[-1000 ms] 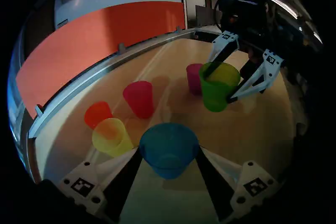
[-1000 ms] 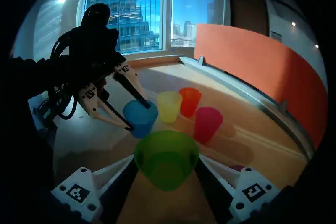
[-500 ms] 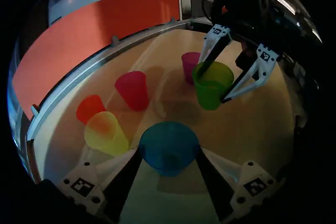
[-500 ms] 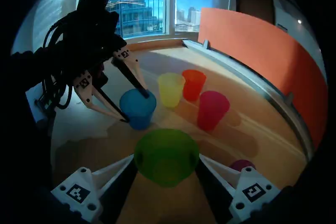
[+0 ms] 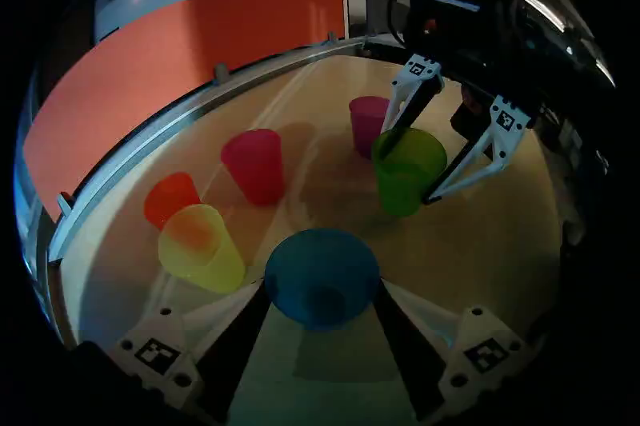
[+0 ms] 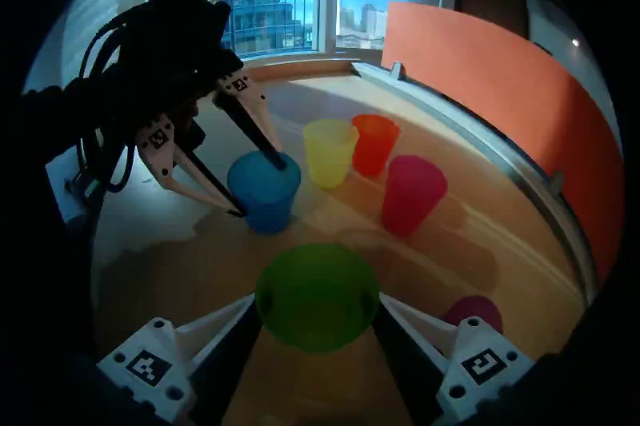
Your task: Pour water
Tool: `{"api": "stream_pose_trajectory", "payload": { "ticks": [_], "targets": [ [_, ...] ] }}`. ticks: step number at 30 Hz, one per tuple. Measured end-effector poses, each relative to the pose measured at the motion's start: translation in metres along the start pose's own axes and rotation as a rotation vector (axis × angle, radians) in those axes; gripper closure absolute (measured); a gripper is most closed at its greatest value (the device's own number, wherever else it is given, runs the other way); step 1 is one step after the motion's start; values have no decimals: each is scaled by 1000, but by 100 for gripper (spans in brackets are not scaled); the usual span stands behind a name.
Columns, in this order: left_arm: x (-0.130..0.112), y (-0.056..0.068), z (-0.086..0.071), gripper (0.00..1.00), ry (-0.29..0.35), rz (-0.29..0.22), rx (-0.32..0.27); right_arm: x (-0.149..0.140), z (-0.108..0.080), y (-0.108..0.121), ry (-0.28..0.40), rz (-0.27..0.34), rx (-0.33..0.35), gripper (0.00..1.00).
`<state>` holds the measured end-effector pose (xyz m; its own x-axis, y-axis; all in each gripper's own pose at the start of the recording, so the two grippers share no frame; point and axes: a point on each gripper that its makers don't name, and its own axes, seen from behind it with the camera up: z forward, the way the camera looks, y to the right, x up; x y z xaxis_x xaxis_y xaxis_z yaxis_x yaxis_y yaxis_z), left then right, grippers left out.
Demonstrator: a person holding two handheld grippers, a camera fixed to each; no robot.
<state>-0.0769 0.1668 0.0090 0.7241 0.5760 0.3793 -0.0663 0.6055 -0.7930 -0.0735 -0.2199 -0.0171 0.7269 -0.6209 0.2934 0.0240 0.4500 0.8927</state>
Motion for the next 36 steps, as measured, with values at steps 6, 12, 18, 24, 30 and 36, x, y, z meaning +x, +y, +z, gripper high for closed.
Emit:
{"api": "stream_pose_trajectory", "payload": {
  "ticks": [6, 12, 18, 24, 30, 36],
  "targets": [
    [-7, -1, -1, 12, -10, 1, 4, -3, 2, -1, 0, 7, -4, 10],
    [-8, -1, -3, 10, -11, -11, 4, -3, 4, -2, -1, 16, -3, 10],
    [-10, -1, -4, 4, -18, 3, 16, -8, 7, -3, -6, 19, -5, 10],
    [-16, 1, -5, 4, -24, -8, 18, -10, 7, -4, -1, 27, -6, 10],
    [-24, 6, -9, 4, -32, -18, 14, -16, 4, -4, -5, 38, -10, 10],
    [-27, 7, -12, 4, -38, -16, 20, -19, 4, -3, -9, 41, -22, 9]
  ]
}}
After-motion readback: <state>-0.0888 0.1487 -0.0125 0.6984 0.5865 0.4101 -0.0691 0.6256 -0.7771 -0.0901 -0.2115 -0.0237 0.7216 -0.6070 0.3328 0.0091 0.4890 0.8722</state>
